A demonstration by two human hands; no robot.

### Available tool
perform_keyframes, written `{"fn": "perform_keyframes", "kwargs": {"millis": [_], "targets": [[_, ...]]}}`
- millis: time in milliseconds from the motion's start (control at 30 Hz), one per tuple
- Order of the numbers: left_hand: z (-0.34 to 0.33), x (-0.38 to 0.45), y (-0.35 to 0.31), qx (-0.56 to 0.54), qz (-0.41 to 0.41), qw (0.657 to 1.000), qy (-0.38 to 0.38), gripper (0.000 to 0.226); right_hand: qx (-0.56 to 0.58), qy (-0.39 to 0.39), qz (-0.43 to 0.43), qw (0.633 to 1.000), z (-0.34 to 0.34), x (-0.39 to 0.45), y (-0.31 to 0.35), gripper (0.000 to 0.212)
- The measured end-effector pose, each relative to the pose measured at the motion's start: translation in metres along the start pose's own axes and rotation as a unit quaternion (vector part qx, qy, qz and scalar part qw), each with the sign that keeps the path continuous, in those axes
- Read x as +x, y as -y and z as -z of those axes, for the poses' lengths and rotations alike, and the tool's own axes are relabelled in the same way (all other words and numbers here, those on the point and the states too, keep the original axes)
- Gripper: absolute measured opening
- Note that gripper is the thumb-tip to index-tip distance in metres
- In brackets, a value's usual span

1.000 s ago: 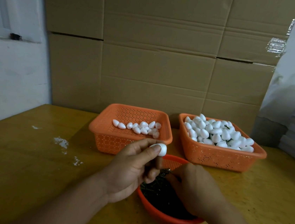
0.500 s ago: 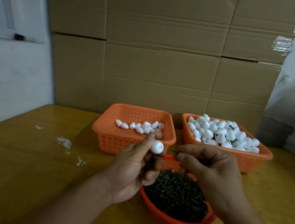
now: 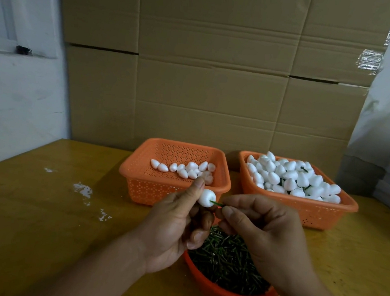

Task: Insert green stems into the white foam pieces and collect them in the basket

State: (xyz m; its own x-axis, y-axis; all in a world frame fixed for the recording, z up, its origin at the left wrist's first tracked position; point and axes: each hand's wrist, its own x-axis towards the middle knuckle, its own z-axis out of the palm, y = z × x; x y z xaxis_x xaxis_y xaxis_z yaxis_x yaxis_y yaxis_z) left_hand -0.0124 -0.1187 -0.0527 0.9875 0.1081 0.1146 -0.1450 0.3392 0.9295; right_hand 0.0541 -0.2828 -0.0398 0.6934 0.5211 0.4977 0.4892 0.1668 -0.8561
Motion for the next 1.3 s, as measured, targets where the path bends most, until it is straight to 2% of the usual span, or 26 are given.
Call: {"fn": "perform_keyframes", "kwargs": {"millis": [333,433,533,967,1100,1300], "targets": [[0.0,0.0,0.001,0.024,-0.016,1.0,-0.012,0.041,-0.181,-0.018,0.093,0.979,-0.005,-0.006,0.001,0.023],[-0.001,-0.001,0.001,0.039,-0.024,0.999,-0.012,0.043,-0.21,-0.027,0.104,0.972,-0.006,-0.007,0.001,0.019],[-0.001,-0.001,0.002,0.052,-0.032,0.998,-0.016,0.044,-0.22,-0.033,0.104,0.969,-0.006,-0.007,0.0,0.012],[-0.006,-0.003,0.005,0.12,-0.08,0.989,-0.039,0.049,-0.263,-0.048,0.134,0.954,-0.01,-0.01,0.001,0.009],[-0.006,-0.002,0.006,0.152,-0.116,0.981,-0.042,0.054,-0.267,-0.052,0.141,0.952,-0.011,-0.011,0.002,0.01],[-0.005,-0.001,0.007,0.191,-0.174,0.965,-0.048,0.048,-0.271,-0.057,0.138,0.951,-0.014,-0.012,-0.002,0.012]]}}
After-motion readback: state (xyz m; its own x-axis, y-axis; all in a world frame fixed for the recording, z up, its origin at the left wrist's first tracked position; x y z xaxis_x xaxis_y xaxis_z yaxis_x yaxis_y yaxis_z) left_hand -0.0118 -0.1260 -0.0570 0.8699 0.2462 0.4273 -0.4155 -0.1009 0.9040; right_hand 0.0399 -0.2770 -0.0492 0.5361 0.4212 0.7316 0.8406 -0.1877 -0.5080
